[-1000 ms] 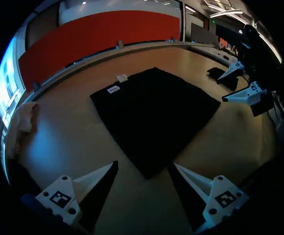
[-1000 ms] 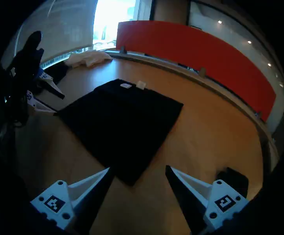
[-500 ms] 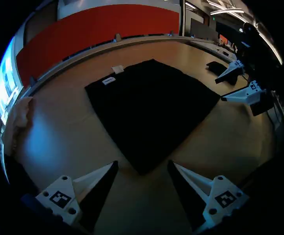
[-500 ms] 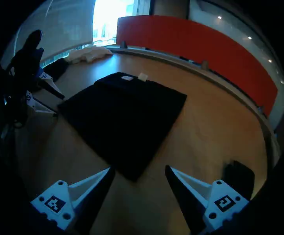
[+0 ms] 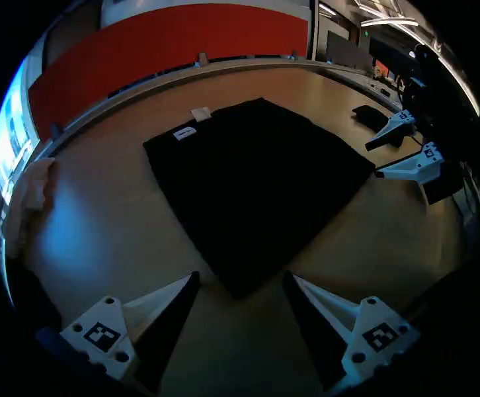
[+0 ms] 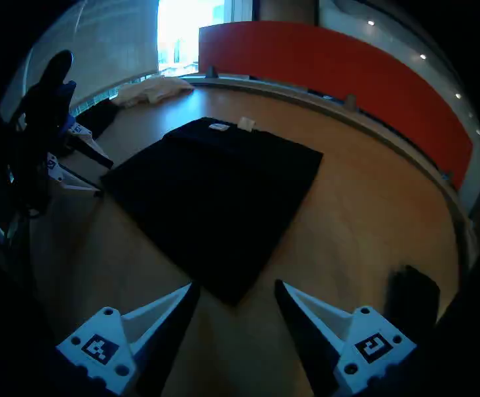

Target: Fold towel

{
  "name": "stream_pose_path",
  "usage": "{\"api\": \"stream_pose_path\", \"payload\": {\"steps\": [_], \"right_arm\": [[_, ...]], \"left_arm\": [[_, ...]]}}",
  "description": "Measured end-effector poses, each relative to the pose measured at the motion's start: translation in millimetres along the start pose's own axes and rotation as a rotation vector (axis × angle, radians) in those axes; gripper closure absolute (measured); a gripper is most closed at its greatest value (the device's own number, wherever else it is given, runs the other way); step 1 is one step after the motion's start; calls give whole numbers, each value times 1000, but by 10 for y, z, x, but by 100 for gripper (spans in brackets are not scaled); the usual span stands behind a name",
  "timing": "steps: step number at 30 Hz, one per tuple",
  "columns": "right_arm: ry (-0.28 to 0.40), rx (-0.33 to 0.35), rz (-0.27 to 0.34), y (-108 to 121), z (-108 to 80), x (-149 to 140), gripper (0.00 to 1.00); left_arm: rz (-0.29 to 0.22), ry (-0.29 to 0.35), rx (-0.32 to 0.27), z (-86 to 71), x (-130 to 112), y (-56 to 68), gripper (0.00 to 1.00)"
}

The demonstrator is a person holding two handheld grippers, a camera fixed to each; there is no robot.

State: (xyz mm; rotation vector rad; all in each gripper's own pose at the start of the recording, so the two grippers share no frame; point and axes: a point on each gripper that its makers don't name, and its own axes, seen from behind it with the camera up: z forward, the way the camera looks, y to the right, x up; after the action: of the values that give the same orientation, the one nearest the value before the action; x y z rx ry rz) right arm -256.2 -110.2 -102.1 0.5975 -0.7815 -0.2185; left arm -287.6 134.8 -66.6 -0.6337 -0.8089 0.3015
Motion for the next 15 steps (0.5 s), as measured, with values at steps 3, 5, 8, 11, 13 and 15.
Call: {"api": "stream_pose_path", "payload": {"steps": [3, 5, 8, 11, 13, 15], "right_arm": [[3, 3, 3, 0, 3, 0, 13], [2, 9, 5, -5, 10, -4, 15], [-1, 16, 7, -11, 23, -11, 23], [-6, 23, 7, -18, 34, -24, 33], [-12, 28, 7, -25, 41, -36, 38], [-18, 33, 7, -33, 48, -49, 43]], "left_arm": [[-3, 0, 1, -1, -2, 1, 8], [-5, -1, 2, -2, -3, 1, 8], [-9, -5, 5, -2, -4, -1, 9], [-13, -9, 9, 4, 2, 3, 14], [-17, -10, 12, 9, 8, 7, 18], [-21, -9, 16, 15, 13, 12, 22]]}}
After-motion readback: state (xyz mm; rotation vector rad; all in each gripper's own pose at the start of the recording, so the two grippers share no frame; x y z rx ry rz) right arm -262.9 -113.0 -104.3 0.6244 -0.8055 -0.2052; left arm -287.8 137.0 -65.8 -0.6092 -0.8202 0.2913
